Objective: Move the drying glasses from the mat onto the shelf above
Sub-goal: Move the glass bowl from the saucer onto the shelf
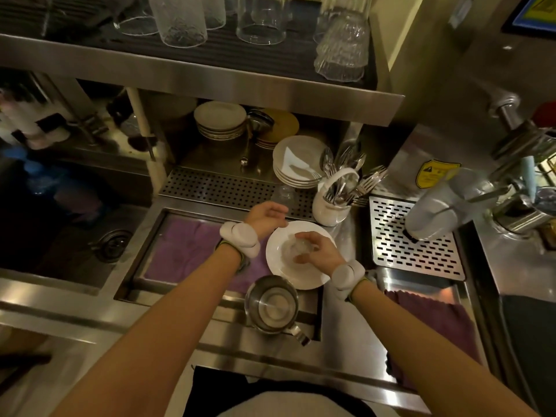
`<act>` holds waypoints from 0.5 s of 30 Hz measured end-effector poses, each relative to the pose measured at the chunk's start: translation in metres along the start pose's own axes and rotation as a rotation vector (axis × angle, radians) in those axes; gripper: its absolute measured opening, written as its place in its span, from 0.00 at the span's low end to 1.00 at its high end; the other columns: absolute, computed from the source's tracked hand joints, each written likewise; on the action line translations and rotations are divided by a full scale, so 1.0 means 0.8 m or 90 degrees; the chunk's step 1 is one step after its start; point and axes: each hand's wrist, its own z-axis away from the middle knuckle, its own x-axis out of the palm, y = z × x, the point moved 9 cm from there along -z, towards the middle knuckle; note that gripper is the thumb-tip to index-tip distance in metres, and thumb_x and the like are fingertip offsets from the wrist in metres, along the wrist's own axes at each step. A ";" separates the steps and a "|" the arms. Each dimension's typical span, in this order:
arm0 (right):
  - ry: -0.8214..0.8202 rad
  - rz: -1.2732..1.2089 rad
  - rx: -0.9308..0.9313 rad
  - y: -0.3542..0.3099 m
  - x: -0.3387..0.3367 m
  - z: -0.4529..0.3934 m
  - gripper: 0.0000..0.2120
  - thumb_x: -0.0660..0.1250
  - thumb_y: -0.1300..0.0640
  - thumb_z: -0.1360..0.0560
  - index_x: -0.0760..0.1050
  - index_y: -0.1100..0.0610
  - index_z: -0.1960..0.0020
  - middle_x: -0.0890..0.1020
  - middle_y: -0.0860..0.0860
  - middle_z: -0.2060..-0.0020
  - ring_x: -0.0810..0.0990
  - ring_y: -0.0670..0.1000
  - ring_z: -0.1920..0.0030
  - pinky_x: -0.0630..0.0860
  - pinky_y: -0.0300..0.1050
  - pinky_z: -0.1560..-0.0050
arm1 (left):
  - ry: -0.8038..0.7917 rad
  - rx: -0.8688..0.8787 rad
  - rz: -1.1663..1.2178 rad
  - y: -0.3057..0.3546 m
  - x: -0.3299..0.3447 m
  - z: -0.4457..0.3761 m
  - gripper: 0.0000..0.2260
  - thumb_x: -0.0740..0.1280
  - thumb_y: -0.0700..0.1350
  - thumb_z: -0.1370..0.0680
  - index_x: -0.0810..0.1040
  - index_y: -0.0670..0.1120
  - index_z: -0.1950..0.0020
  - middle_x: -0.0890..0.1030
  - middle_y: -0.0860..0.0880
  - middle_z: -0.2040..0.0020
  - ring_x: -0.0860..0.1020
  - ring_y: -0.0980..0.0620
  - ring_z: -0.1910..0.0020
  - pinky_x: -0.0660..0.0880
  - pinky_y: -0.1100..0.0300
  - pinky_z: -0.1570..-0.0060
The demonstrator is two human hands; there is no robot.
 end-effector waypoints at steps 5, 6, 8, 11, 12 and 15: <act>0.001 -0.027 -0.022 -0.002 0.000 -0.001 0.25 0.75 0.59 0.32 0.75 0.55 0.36 0.77 0.52 0.38 0.73 0.51 0.39 0.67 0.42 0.40 | 0.027 -0.007 -0.005 -0.002 -0.002 -0.015 0.17 0.71 0.33 0.30 0.76 0.40 0.42 0.77 0.45 0.48 0.76 0.49 0.47 0.75 0.56 0.44; 0.001 -0.045 -0.021 -0.003 -0.001 -0.003 0.24 0.74 0.58 0.32 0.75 0.55 0.36 0.78 0.52 0.38 0.73 0.51 0.39 0.68 0.42 0.39 | 0.040 -0.001 -0.011 -0.001 -0.004 -0.019 0.18 0.72 0.34 0.31 0.76 0.41 0.42 0.77 0.45 0.48 0.75 0.49 0.47 0.74 0.57 0.45; -0.001 -0.095 -0.007 -0.002 -0.002 -0.006 0.23 0.73 0.55 0.31 0.76 0.55 0.37 0.78 0.52 0.39 0.74 0.52 0.38 0.69 0.45 0.36 | 0.071 0.020 -0.023 0.005 -0.009 -0.026 0.20 0.73 0.35 0.31 0.75 0.41 0.41 0.77 0.45 0.45 0.74 0.50 0.46 0.71 0.60 0.45; 0.013 -0.166 0.018 -0.001 -0.005 -0.011 0.18 0.73 0.54 0.30 0.78 0.54 0.41 0.80 0.50 0.45 0.77 0.51 0.42 0.73 0.47 0.39 | 0.096 0.039 -0.016 0.014 -0.015 -0.041 0.24 0.74 0.36 0.32 0.73 0.41 0.38 0.76 0.43 0.38 0.73 0.47 0.39 0.70 0.59 0.42; 0.022 -0.183 0.008 -0.005 -0.007 -0.013 0.15 0.72 0.55 0.29 0.78 0.55 0.43 0.81 0.51 0.47 0.78 0.51 0.44 0.74 0.47 0.39 | 0.097 0.041 -0.017 0.016 -0.017 -0.046 0.24 0.74 0.36 0.32 0.73 0.41 0.37 0.76 0.43 0.37 0.73 0.46 0.37 0.69 0.60 0.41; 0.037 -0.229 -0.023 -0.021 -0.009 -0.023 0.10 0.68 0.58 0.26 0.79 0.59 0.46 0.81 0.51 0.51 0.79 0.50 0.47 0.74 0.48 0.40 | 0.096 0.041 -0.010 0.022 -0.017 -0.058 0.26 0.74 0.37 0.32 0.72 0.42 0.36 0.75 0.44 0.35 0.71 0.47 0.35 0.68 0.60 0.40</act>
